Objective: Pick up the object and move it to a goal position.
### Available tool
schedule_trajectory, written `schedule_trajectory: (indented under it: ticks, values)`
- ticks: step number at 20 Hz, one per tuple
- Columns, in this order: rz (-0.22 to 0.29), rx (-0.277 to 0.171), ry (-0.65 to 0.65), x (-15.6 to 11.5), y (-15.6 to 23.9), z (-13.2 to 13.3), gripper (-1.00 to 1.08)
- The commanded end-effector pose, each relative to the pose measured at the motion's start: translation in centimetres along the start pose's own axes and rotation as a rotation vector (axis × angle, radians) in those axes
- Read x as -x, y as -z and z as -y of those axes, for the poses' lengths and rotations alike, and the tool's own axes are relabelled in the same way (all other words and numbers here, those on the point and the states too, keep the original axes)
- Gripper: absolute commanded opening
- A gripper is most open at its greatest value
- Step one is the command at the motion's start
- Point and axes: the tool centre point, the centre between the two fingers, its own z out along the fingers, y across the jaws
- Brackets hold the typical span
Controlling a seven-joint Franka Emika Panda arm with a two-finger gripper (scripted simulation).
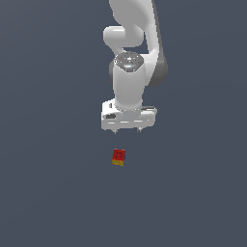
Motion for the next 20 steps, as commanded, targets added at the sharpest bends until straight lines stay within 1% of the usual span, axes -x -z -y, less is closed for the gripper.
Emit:
schedule_trajectory:
  ticks: [1, 8, 20]
  values:
    - [0.001, 0.002, 0.033, -0.1, -0.2, -0.1, 1.00]
    - [0.006, 0.007, 0.173, -0.7, -1.2, -0.6, 1.00]
    - [0.017, 0.012, 0.496, -1.9, -3.6, -1.6, 1.00]
